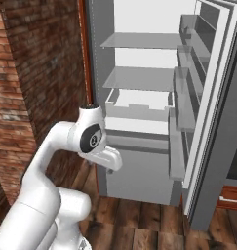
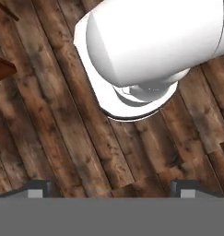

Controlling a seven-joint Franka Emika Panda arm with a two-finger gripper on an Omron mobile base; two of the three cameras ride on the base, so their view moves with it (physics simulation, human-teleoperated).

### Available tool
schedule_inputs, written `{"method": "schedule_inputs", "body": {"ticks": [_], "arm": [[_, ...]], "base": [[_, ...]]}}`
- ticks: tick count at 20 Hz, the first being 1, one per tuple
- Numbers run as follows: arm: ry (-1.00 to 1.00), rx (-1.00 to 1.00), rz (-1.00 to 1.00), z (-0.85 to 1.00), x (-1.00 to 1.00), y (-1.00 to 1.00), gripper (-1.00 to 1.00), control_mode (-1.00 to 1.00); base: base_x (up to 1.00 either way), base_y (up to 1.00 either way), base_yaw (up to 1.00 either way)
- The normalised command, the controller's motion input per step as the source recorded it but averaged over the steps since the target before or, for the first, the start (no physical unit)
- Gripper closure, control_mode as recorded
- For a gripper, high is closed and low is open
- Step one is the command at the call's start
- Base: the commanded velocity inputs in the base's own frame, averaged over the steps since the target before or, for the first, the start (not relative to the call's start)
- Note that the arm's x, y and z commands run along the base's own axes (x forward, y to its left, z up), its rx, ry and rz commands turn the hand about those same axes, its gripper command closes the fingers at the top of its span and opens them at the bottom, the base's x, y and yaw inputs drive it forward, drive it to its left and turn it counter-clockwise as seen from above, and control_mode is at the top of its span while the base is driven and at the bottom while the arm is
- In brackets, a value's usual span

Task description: Place one of the steaks on the plate and the other in the bowl. Then place the bowl in the fridge.

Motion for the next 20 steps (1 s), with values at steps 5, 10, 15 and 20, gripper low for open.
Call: {"method": "schedule_inputs", "body": {"ticks": [5, 10, 15, 20], "arm": [[-0.19, 0.02, 0.06, -0.14, -0.03, 0.12, -1.0, -1.0], [-0.02, 0.05, 0.11, 0.02, -0.11, 0.01, -1.0, -1.0], [0.01, 0.0, 0.06, 0.01, -0.01, 0.01, -1.0, -1.0], [0.0, 0.0, 0.0, 0.0, 0.0, 0.0, -1.0, -1.0]], "base": [[0.0, 0.0, 0.0], [0.0, 0.0, 0.0], [0.0, 0.0, 0.0], [0.0, 0.0, 0.0]]}}
